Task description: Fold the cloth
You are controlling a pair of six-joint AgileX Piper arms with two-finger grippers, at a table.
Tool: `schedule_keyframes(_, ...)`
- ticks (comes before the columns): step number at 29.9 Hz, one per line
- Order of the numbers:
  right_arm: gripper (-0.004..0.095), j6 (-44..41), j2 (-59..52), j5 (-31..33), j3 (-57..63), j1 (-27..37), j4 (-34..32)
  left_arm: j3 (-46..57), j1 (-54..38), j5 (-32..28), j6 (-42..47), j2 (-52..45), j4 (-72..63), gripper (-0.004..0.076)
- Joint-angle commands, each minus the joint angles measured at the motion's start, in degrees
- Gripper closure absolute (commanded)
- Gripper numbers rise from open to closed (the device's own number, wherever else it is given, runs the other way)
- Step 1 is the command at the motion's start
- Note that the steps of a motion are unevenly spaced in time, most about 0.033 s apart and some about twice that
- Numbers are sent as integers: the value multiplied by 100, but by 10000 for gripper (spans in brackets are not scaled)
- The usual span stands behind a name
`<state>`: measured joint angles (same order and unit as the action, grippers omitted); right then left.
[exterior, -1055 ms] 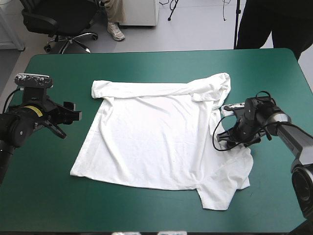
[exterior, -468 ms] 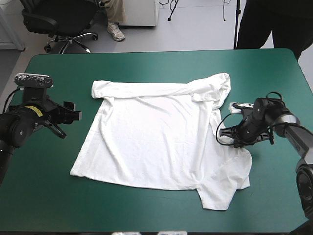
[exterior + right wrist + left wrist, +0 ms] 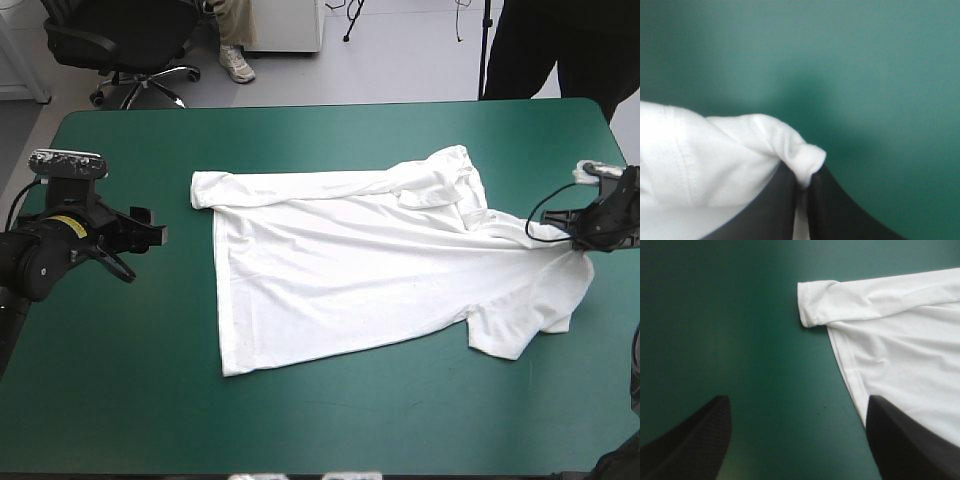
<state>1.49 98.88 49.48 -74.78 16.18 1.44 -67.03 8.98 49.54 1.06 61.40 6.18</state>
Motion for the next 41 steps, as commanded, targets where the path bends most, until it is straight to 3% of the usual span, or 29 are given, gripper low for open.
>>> schedule_keyframes(1,925,54,45,-246,-934,145,-251,-134,29,-377,53,-81,45,187)
schedule_keyframes(22,924,-149,2349,-334,-4701,145,-384,-134,18,-377,26,-58,45,200)
schedule_keyframes(25,919,332,2532,-401,-4990,145,-86,-134,18,-377,26,-58,45,239)
schedule_keyframes(28,789,616,2567,-252,-5030,145,220,-134,18,-377,26,-58,45,276)
schedule_keyframes(33,304,628,2607,77,-5030,195,538,-134,18,-366,26,-58,25,291)
schedule_keyframes(35,275,614,2564,354,-5030,246,698,-134,18,-337,26,-58,25,291)
schedule_keyframes(38,363,677,2415,822,-5030,303,835,-134,18,-337,-212,-58,25,291)
schedule_keyframes(41,419,940,2176,873,-5030,357,1238,-134,18,-281,-401,-69,25,291)
